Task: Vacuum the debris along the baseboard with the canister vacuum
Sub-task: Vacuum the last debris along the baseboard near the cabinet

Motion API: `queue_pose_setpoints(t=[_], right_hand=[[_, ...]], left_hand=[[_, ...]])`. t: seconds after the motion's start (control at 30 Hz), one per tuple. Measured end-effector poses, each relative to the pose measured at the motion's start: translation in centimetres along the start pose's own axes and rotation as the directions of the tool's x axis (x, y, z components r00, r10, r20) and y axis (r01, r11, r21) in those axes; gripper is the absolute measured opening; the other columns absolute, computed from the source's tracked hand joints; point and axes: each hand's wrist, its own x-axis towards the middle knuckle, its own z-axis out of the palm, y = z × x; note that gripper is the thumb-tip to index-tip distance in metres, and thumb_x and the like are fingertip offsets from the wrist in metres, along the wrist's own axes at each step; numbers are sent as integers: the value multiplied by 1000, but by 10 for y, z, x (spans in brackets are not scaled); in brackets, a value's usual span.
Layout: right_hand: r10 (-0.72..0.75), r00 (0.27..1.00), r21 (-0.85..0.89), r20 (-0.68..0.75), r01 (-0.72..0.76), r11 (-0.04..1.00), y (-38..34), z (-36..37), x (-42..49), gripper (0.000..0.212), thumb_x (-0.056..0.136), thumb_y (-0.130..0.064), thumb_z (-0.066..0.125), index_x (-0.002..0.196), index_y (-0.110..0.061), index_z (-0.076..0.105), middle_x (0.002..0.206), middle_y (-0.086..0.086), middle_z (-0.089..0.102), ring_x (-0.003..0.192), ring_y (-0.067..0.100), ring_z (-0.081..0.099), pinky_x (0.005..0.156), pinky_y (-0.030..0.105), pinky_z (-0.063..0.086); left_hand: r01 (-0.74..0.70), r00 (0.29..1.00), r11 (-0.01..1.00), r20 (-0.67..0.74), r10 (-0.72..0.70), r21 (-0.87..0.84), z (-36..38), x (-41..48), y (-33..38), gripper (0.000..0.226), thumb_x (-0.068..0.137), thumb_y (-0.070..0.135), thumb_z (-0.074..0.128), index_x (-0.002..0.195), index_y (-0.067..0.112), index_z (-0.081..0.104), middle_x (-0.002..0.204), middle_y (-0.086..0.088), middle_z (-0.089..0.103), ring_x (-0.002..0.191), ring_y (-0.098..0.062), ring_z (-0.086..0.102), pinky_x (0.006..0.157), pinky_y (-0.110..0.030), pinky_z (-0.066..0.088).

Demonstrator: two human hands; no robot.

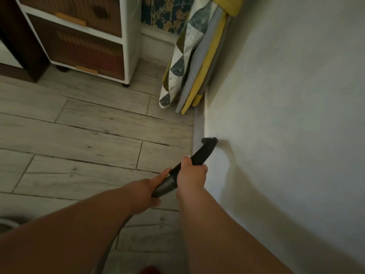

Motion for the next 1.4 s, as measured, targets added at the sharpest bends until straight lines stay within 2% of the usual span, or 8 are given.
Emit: queue_pose_setpoints(t=[0.17,0.33,0.5,0.67,0.77,1.03,1.2,1.4], right_hand=[[-37,999,-44,29,39,998,-26,1,28,39,96,-31,56,127,-15,39,89,2,52,74,17,56,64,33,49],[-86,995,-118,57,93,989,-55,3,60,42,95,-30,54,130,-14,38,90,4,52,72,16,54,49,26,39],[-109,989,-119,97,120,986,-77,4,82,38,94,-32,56,123,-16,38,92,5,53,75,17,56,54,26,43],[-76,981,-100,179,95,991,-79,-3,102,39,91,-45,58,119,-22,43,101,7,59,91,24,62,84,42,54],[-55,976,-119,211,82,990,-68,-2,114,38,91,-49,58,117,-22,48,103,7,62,93,25,64,92,48,53],[-12,975,-110,223,37,993,-42,13,126,43,93,-47,58,124,-18,49,103,7,64,95,26,65,94,47,53],[-115,947,-194,299,178,965,-46,17,130,60,86,-22,68,137,-24,36,102,4,58,91,21,62,79,38,56],[-204,935,-317,292,296,901,-42,27,146,70,89,-21,65,146,-23,24,112,5,56,87,17,58,72,33,48]], left_hand=[[10,1000,998,-1,-10,-56,-13,27,12,94,94,29,57,143,47,-21,130,-6,52,98,-14,54,80,-23,40],[26,1000,996,-4,-27,-82,-34,58,28,92,95,29,56,144,46,-21,126,-8,56,95,-17,58,79,-25,45],[30,999,995,-15,-31,-100,-50,79,41,91,96,29,55,145,43,-21,122,-9,58,88,-15,54,75,-25,43],[18,997,994,-79,-27,-106,-43,89,46,91,96,35,52,144,43,-25,116,-7,58,89,-16,60,76,-27,48],[6,999,986,-52,-15,-166,-28,92,45,92,96,34,51,144,39,-26,115,-7,58,82,-13,57,71,-24,45],[71,996,954,73,-52,-291,-16,105,30,93,97,31,53,145,38,-26,126,-9,57,68,-5,50,54,-15,40],[93,995,933,54,-80,-347,-20,123,30,94,96,26,56,146,39,-23,126,-11,57,69,-10,52,61,-21,43],[80,997,951,18,-78,-298,-9,137,24,103,90,24,61,144,40,-25,125,-9,57,89,-17,60,79,-28,52]])
